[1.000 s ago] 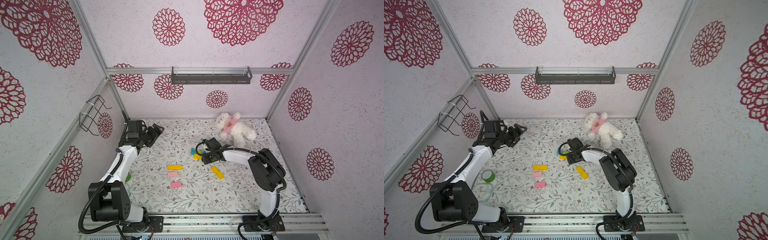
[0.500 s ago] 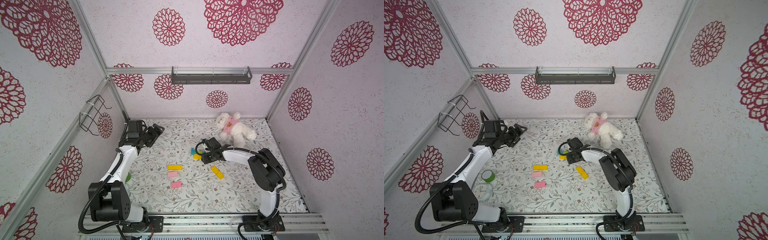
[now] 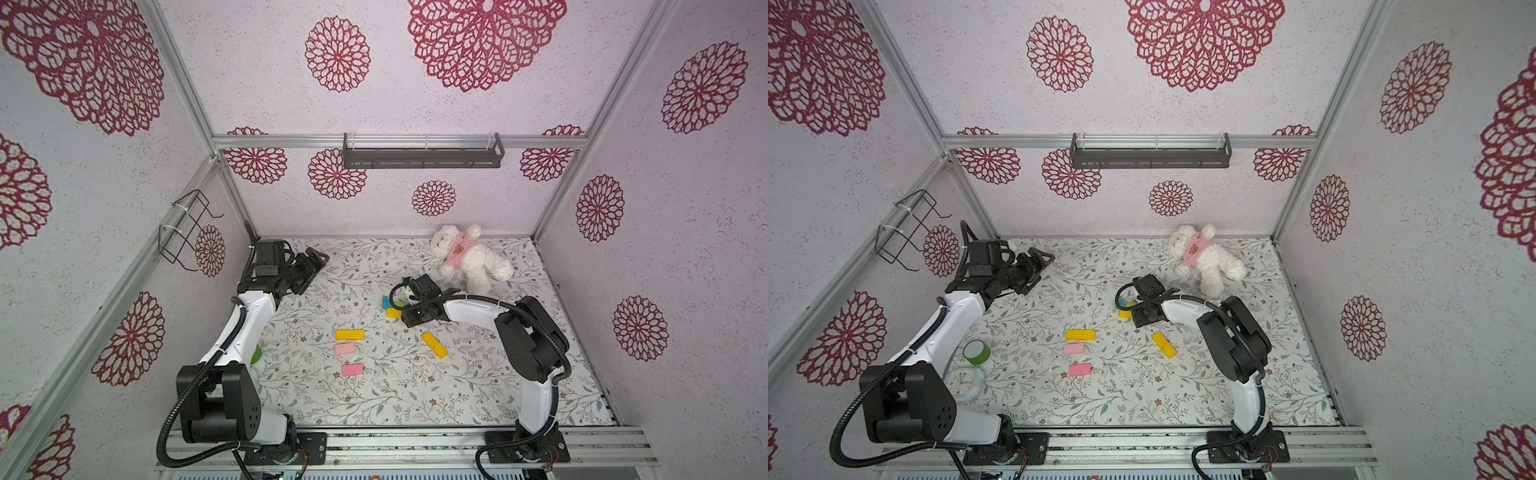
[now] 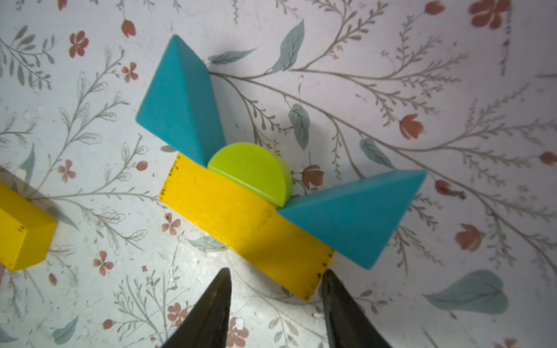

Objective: Assemble a carrot with building blocks
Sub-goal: Adjust the building block at the center of the board, then move the building block to the center of the board.

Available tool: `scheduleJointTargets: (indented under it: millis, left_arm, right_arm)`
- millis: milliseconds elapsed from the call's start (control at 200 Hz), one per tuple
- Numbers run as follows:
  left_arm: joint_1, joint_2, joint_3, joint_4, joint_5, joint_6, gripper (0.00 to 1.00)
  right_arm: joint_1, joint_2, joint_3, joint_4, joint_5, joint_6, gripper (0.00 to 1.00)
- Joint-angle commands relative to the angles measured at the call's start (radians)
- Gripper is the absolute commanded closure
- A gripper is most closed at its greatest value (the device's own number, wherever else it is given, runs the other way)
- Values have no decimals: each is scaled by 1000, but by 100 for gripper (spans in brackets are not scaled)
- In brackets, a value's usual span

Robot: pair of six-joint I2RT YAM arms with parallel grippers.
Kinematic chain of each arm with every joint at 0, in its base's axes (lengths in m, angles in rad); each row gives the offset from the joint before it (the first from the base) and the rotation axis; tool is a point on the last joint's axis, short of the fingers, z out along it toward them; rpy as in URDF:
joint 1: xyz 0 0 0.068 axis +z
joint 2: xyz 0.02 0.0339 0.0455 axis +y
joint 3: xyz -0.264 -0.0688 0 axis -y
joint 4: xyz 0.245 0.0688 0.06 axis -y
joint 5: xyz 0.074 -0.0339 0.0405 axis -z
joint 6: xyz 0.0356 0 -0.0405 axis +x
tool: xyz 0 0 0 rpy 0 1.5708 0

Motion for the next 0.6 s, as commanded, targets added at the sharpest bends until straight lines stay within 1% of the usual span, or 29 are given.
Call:
scheduleJointTargets:
  millis: [0,110,225,350,480,596]
  left_arm:
    - [-3,5,6,14,3,-1,12]
    - [-4,4,6,14,3,-1,12]
    - [-5,8,6,13,4,-1,12]
    - [-7,5,6,12,6,-1,12]
    - [-7,0,7,11,6,2,12]
    - [-8,3,7,15,13,-3,12]
  right_arm:
    - [4,-22,18,-19,29,9,50]
    - [5,-80,0,-42,45,6,48]
    - [12,-184,-28,-70,49,-4,46]
    - [12,-249,-56,-198,81,-47,44]
    - [12,-309,-158,-305,96,-69,42]
    - [12,-382,-236,-338,67,-59,39]
